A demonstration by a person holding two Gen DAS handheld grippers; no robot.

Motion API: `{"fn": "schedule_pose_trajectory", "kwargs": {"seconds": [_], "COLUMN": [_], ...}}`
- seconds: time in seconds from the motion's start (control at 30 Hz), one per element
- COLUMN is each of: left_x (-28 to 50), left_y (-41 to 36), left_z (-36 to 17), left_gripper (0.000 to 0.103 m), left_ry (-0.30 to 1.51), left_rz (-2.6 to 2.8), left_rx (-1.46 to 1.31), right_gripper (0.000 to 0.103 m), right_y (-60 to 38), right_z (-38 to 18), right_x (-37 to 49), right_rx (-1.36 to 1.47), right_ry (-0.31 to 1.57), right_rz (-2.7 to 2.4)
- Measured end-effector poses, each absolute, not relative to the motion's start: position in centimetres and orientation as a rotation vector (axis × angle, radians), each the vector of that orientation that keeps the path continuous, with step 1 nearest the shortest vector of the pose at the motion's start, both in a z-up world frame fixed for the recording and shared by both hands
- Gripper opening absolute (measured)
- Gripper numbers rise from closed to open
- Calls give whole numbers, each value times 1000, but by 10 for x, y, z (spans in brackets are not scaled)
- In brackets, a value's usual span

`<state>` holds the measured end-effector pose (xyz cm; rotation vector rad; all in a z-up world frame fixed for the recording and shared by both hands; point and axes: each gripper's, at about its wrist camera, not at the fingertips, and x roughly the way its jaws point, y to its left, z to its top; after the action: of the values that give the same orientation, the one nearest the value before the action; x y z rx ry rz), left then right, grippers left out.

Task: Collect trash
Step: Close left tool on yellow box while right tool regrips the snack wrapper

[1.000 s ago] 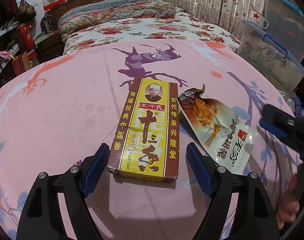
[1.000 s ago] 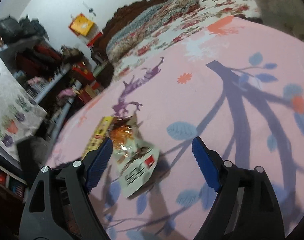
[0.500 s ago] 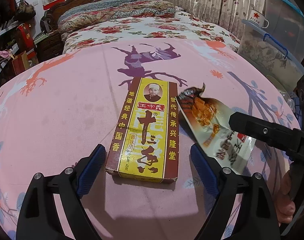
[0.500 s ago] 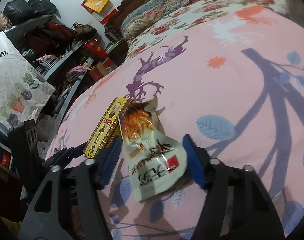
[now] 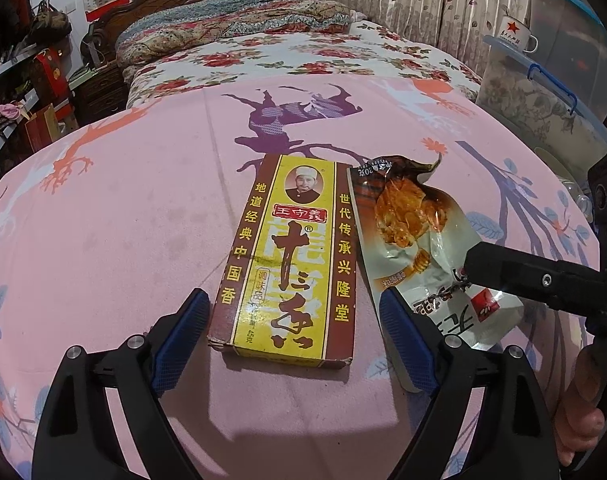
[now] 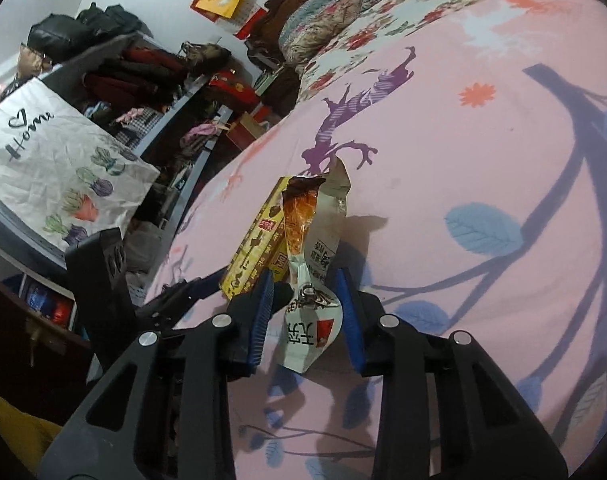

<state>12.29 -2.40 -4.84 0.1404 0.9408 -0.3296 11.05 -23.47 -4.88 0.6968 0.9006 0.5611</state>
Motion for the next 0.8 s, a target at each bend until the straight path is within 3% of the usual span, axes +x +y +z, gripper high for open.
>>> {"fn": "schedule_pose_trajectory", "kwargs": {"seconds": [0.27,0.3,0.33,0.8], "left_x": [122,123,122,131], "left_y": [-24,-24,-24,-18], "left_z": [-48,-48,-49,-42], "left_gripper": [82,82,83,91], "left_ry": [940,939,939,923], "left_rz": [-332,-334,-335,-298], "left_rx": [136,133,131,81], "right_gripper": [33,23,22,20], "right_y": [-208,-208,-209,-251], "right_z": [-51,-50,-51,-52], "right_x": [120,119,119,107], "right_rx": [611,598,596,752], "right_ry": [974,976,975,880], "right_rz": [535,521,510,388]}}
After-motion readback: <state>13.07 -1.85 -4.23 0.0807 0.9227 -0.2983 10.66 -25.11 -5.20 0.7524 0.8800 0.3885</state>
